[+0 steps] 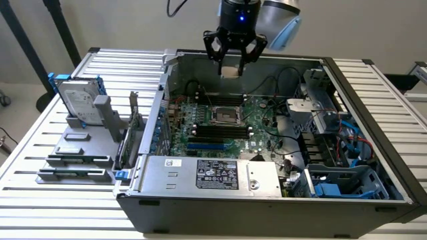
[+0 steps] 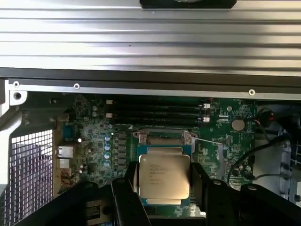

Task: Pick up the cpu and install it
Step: 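Pick up the cpu and move it towards the insertion slot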

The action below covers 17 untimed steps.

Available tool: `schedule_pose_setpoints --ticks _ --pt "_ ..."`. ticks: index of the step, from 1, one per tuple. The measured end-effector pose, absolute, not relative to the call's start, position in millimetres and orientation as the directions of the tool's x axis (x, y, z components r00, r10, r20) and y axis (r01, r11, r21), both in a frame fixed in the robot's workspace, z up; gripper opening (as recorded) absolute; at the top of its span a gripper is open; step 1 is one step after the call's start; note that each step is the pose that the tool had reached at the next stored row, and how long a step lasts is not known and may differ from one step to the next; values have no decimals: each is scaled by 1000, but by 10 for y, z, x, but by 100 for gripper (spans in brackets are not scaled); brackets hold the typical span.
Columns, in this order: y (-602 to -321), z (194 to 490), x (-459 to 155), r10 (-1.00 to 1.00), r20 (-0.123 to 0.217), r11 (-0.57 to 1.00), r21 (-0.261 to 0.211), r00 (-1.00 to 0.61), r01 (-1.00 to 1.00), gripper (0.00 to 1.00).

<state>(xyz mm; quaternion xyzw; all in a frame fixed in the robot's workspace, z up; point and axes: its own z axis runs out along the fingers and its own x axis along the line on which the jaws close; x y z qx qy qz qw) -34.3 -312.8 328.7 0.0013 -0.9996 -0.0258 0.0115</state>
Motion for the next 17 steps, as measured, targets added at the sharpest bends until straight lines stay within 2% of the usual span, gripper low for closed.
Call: schedule_pose_setpoints --ticks 17 --pt "-3190 3033 -338 4 22 999 52 -1000 5 55"
